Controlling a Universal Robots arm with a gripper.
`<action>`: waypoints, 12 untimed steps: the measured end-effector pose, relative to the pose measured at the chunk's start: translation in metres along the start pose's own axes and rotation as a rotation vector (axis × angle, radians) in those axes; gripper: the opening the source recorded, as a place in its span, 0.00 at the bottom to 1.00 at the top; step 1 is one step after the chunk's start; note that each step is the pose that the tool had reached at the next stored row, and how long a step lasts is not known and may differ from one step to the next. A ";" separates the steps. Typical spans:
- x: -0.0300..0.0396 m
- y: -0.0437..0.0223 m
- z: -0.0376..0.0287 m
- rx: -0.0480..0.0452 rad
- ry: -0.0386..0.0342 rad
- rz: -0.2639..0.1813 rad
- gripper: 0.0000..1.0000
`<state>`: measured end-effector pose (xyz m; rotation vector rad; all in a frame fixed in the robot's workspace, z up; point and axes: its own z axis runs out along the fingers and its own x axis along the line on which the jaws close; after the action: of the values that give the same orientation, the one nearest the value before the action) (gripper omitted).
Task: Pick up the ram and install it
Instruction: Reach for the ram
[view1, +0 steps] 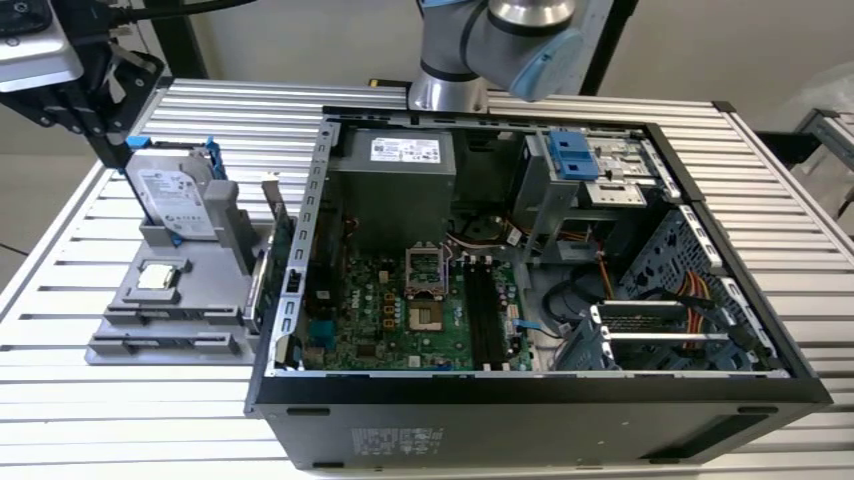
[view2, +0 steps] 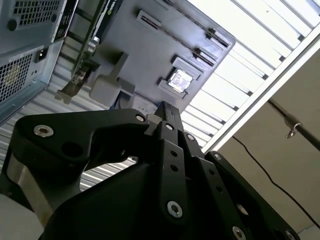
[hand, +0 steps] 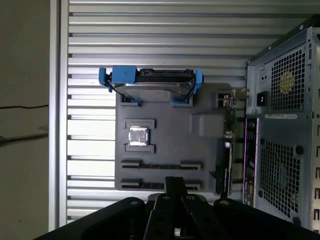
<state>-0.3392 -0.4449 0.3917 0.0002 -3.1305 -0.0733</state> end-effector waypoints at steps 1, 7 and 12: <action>0.0000 -0.0015 0.0000 -0.0001 0.0000 0.000 0.00; 0.0006 -0.0109 -0.0004 -0.0001 -0.0001 0.000 0.00; 0.0016 -0.0186 -0.0008 -0.0001 -0.0001 0.000 0.00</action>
<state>-0.3408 -0.4635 0.3917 0.0002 -3.1306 -0.0734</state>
